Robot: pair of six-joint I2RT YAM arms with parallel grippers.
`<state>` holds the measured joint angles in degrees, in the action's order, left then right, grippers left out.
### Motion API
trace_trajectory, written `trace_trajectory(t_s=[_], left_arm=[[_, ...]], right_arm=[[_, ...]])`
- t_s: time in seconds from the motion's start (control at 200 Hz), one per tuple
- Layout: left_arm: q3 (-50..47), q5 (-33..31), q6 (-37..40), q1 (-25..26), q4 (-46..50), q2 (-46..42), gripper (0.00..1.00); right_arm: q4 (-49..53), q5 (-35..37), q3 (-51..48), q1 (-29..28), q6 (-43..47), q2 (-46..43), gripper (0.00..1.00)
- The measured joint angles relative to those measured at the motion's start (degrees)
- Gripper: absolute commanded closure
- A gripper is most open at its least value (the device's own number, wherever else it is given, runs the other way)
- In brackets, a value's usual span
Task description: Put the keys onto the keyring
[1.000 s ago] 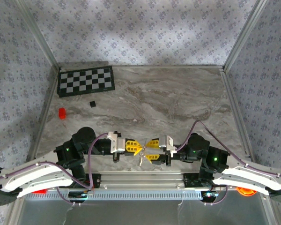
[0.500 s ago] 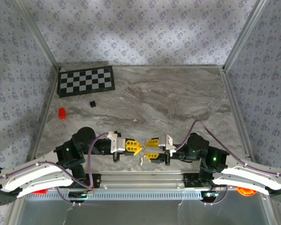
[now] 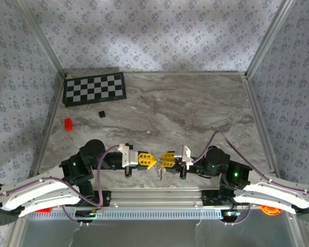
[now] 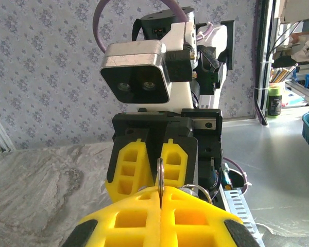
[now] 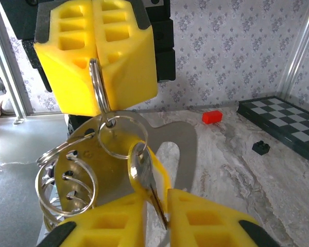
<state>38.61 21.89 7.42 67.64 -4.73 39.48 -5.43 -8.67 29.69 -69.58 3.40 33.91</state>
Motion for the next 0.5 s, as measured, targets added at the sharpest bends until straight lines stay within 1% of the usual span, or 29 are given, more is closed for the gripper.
trace_trajectory(t_s=[0.15, 0.255, 0.3, 0.41, 0.505], left_arm=[[-0.11, -0.55, 0.00, -0.02, 0.02, -0.02, 1.00], [-0.33, -0.81, 0.02, -0.02, 0.11, -0.02, 1.00], [-0.35, -0.87, 0.02, -0.02, 0.20, -0.02, 1.00], [-0.35, -0.85, 0.02, 0.00, 0.17, -0.07, 1.00], [-0.35, -0.85, 0.02, 0.00, 0.17, -0.07, 1.00]], right_arm=[[-0.52, 0.33, -0.28, -0.07, -0.02, -0.17, 0.89], [-0.81, 0.33, -0.68, -0.17, 0.00, -0.15, 0.89], [-0.87, 0.33, -0.76, -0.22, 0.00, -0.15, 0.87], [-1.18, 0.33, -1.11, -0.22, -0.02, -0.15, 0.77], [-1.60, 0.31, -1.53, -0.33, 0.39, -0.15, 0.75]])
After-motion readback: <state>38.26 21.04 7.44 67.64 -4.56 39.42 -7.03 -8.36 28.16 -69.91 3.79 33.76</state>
